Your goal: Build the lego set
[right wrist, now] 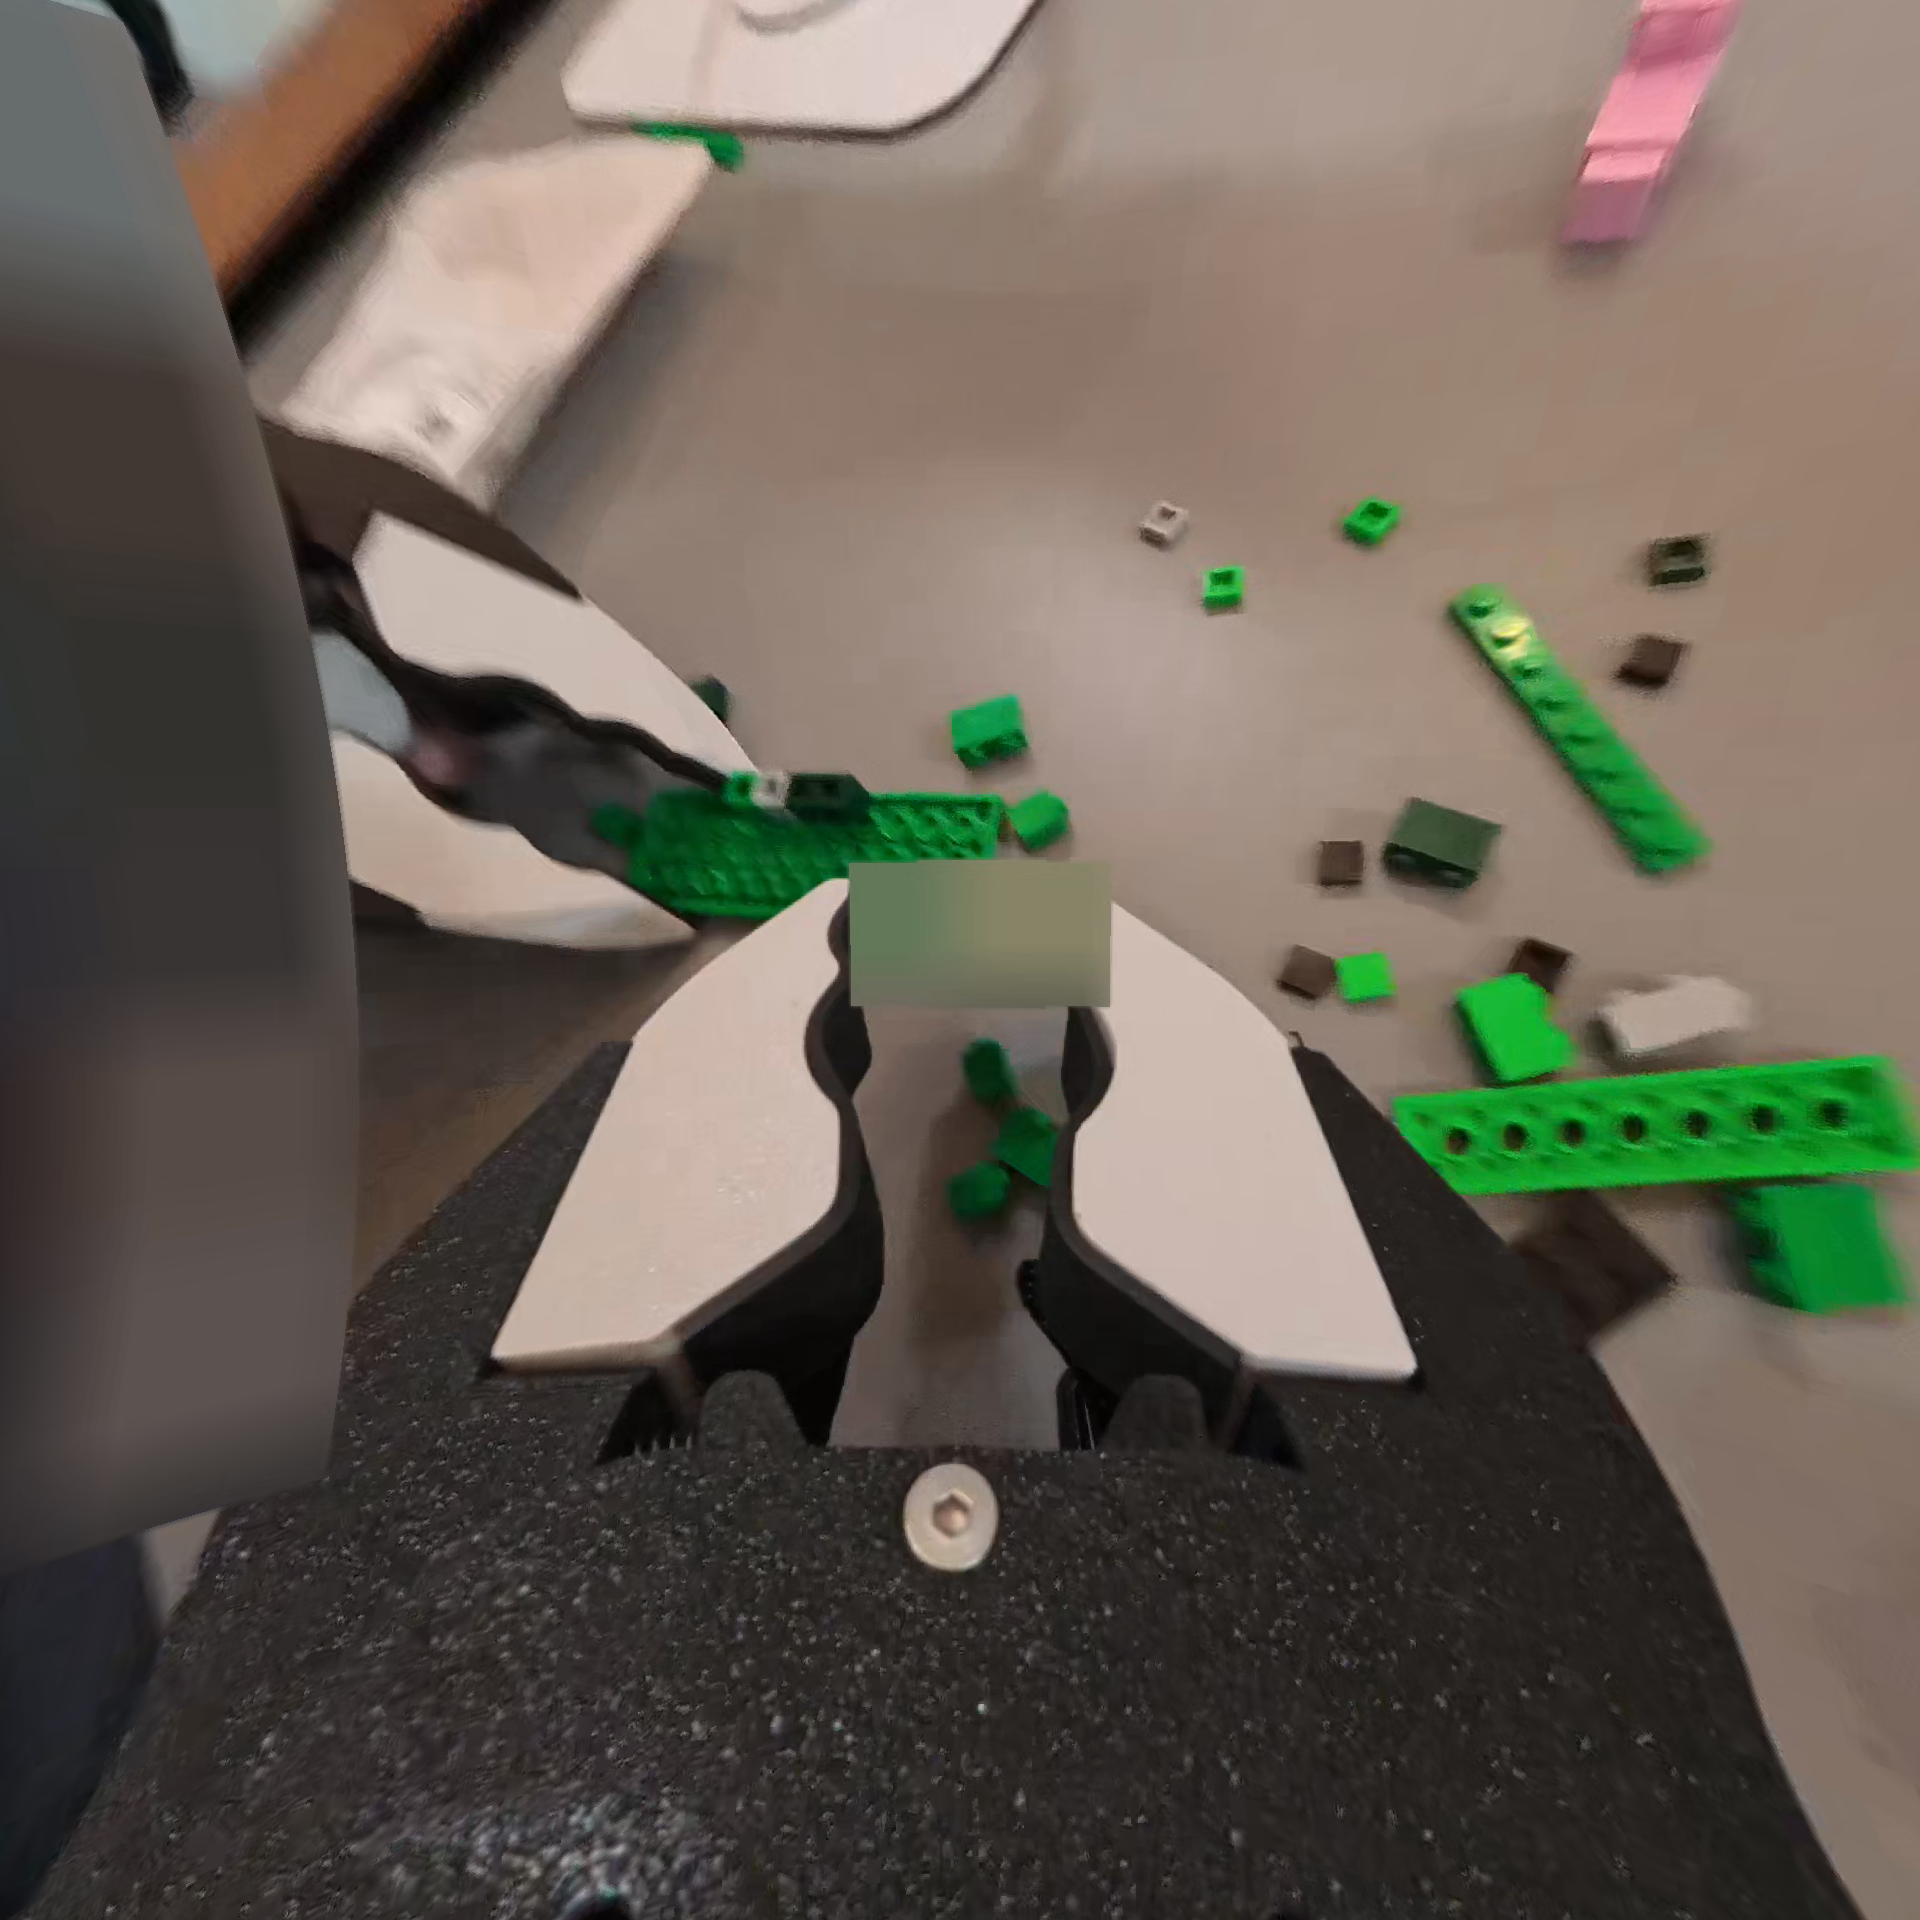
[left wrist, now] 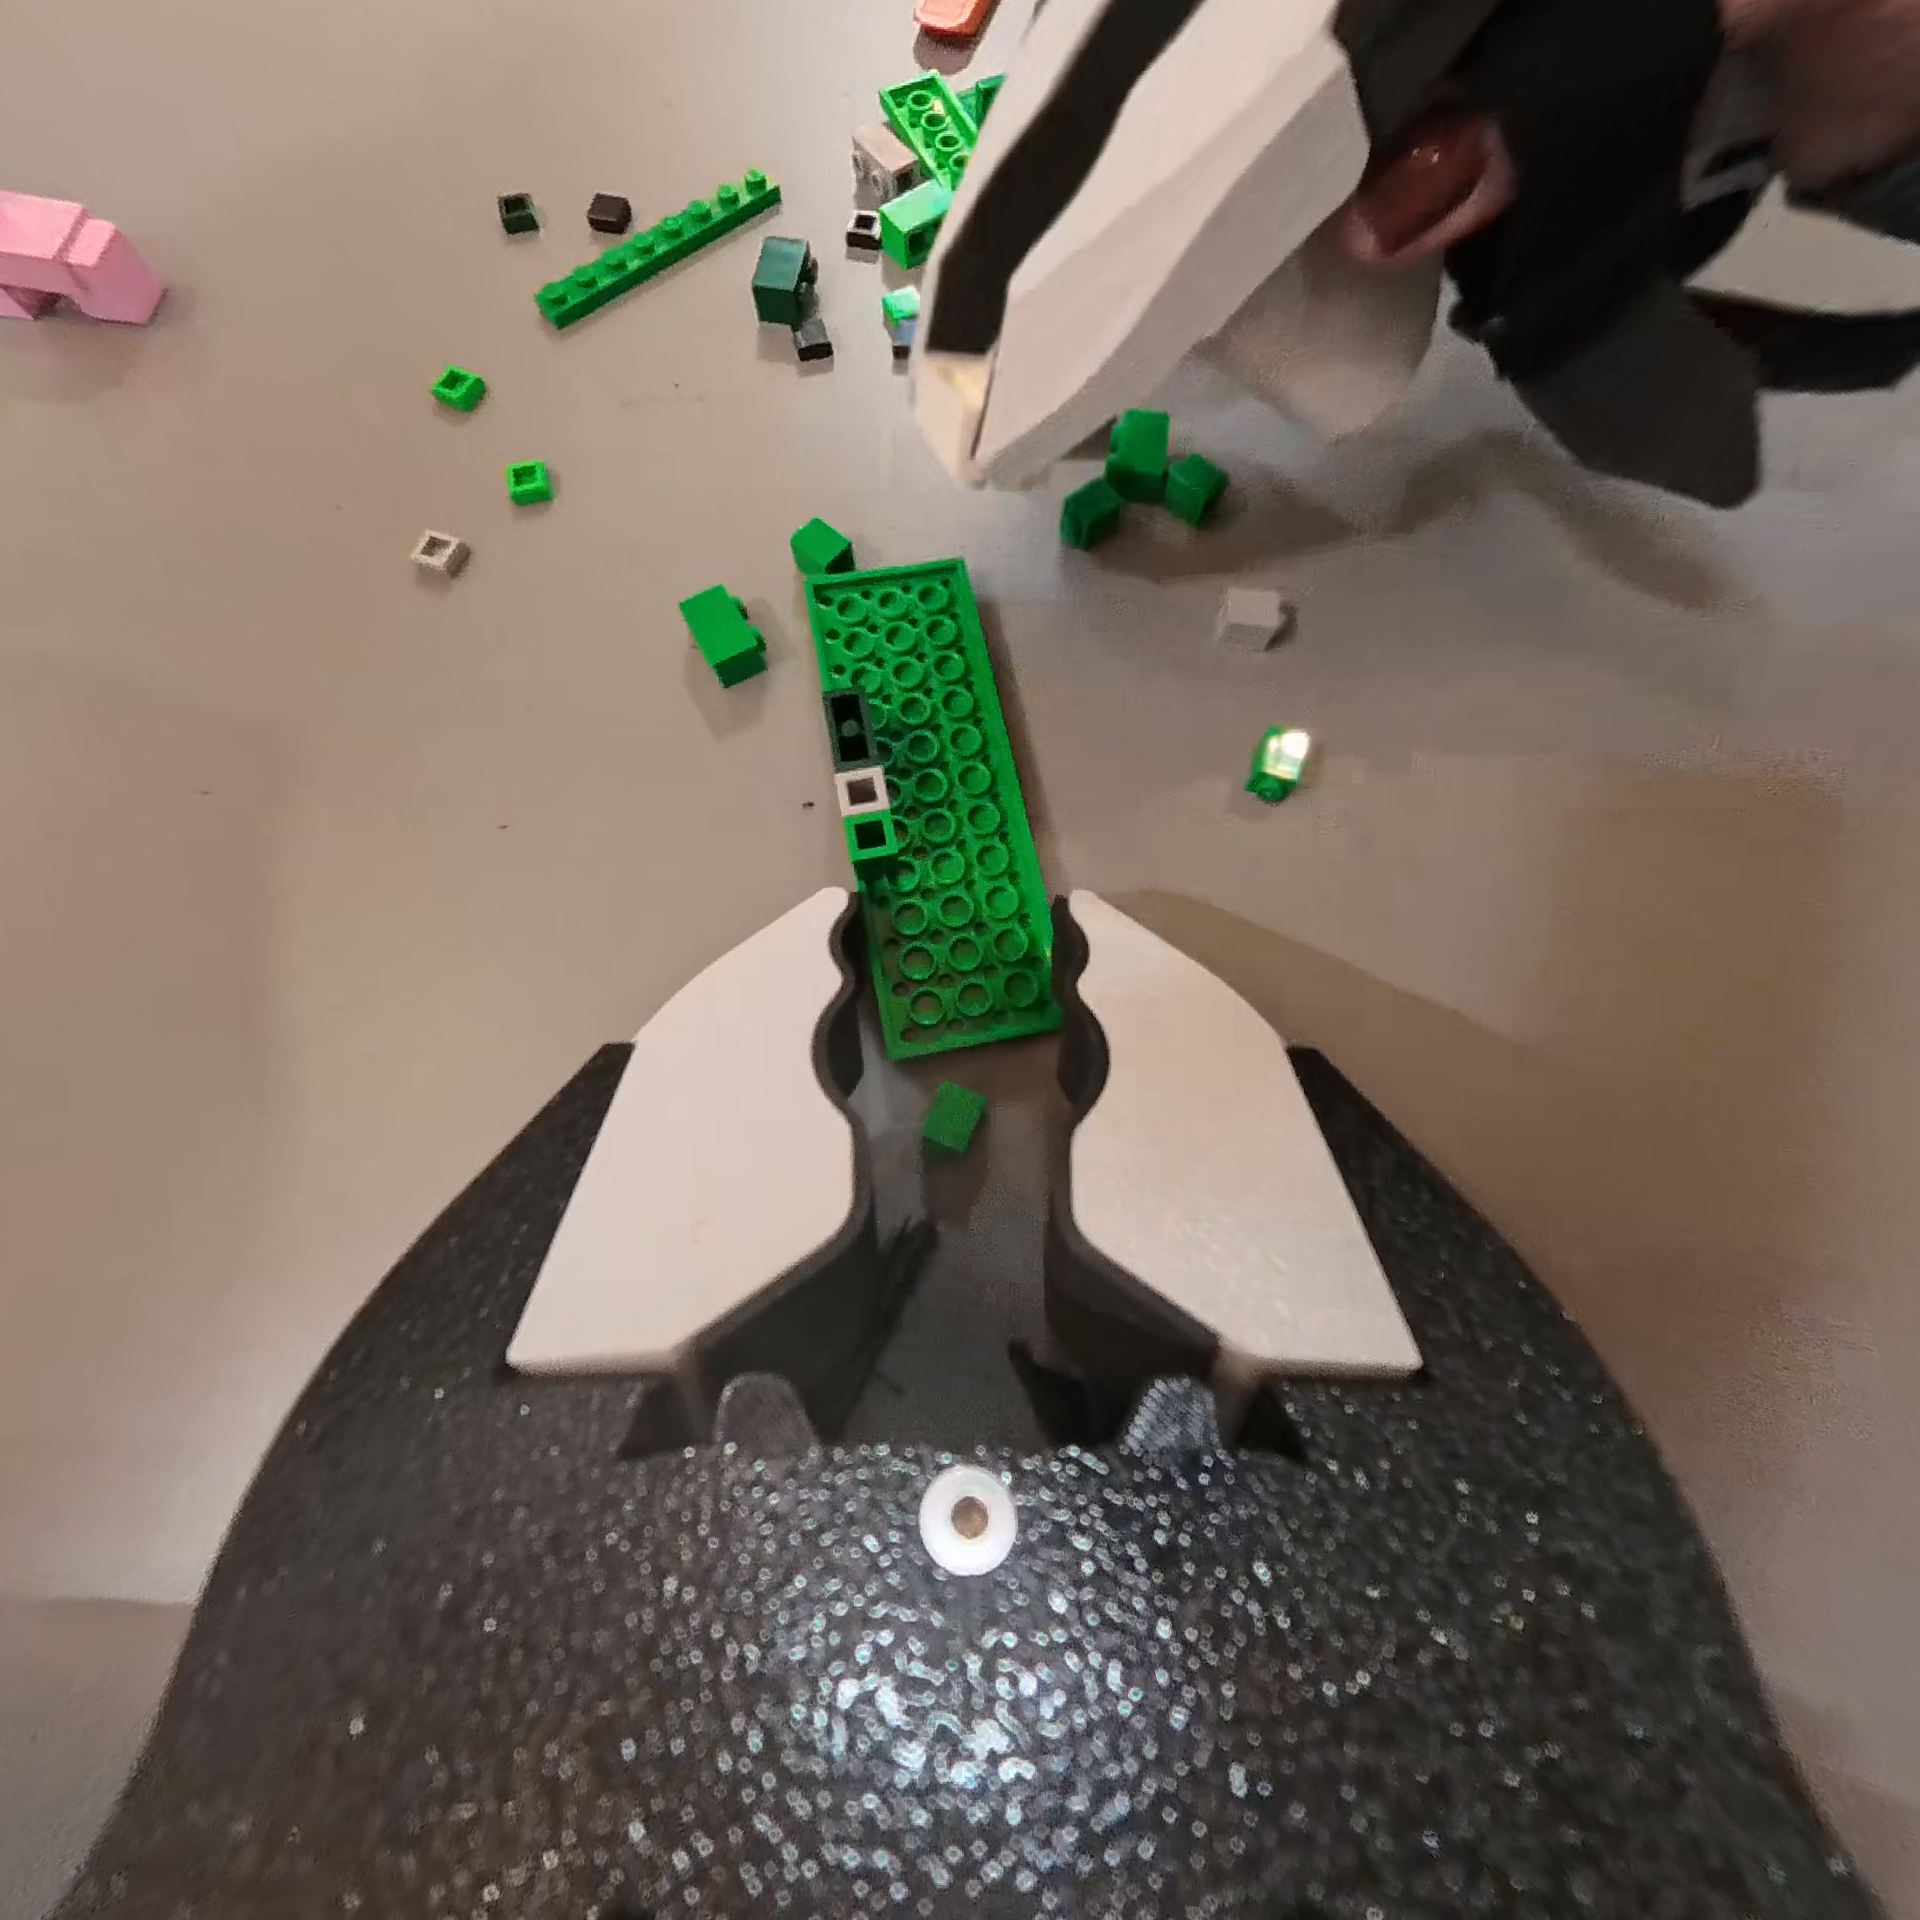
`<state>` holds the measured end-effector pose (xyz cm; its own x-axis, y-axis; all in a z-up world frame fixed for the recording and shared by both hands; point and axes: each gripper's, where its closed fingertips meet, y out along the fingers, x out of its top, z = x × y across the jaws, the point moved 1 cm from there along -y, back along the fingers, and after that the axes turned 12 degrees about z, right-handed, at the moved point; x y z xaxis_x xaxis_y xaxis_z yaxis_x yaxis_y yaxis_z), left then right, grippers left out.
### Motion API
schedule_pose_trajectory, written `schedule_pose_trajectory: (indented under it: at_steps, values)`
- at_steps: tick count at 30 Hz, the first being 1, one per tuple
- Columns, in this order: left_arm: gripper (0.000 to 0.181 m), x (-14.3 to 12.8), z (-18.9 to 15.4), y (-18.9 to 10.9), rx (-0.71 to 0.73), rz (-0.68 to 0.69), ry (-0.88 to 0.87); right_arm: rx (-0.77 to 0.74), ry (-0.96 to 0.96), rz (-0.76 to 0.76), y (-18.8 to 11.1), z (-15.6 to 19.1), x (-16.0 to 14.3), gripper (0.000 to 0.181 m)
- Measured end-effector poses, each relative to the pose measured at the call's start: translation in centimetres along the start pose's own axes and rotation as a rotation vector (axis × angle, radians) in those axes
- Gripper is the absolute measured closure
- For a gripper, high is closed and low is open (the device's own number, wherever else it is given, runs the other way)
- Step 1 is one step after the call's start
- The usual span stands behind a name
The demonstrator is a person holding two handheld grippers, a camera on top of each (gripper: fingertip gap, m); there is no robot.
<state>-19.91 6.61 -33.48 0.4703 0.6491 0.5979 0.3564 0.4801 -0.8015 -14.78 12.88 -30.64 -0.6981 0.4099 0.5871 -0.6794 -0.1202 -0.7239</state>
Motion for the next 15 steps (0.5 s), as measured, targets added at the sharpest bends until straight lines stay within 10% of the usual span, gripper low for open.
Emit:
schedule_pose_trajectory:
  at_steps: [9, 15]
  values:
    - [0.147, -0.4, 0.0, -0.3, -0.062, 0.001, 0.072, -0.103, -0.652, 0.261, 0.9, 2.1, -0.3, 0.133]
    - [0.147, -0.6, -0.2, -0.5, -0.101, 0.002, 0.119, 0.113, -0.915, 0.379, 3.8, 4.6, 0.5, 0.153]
